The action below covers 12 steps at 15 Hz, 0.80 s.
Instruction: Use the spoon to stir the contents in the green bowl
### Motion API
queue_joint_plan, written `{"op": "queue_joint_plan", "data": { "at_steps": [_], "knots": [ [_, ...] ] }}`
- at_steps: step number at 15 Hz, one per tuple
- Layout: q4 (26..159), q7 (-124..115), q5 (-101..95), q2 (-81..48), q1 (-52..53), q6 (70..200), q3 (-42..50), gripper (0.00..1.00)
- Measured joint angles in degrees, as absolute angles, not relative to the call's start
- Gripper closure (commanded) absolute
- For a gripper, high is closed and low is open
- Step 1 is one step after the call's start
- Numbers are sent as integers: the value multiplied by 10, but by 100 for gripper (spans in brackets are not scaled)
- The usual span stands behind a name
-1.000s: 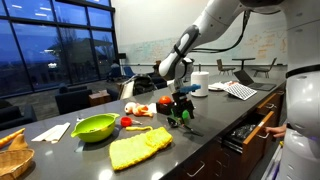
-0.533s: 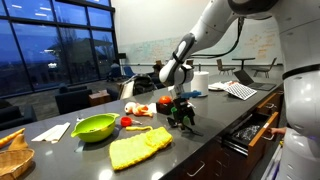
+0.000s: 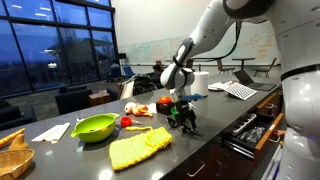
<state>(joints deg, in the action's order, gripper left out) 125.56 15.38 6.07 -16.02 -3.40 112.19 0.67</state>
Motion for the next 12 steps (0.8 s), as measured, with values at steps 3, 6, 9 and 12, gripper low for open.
{"op": "queue_joint_plan", "data": {
  "at_steps": [3, 6, 9, 12],
  "knots": [
    [1256, 154, 61, -160, -34, 1123, 7, 0],
    [1256, 153, 61, -160, -34, 1125, 7, 0],
    [1257, 152, 61, -160, -34, 1126, 6, 0],
    [1259, 150, 62, -159, -34, 1130, 6, 26]
  ]
}}
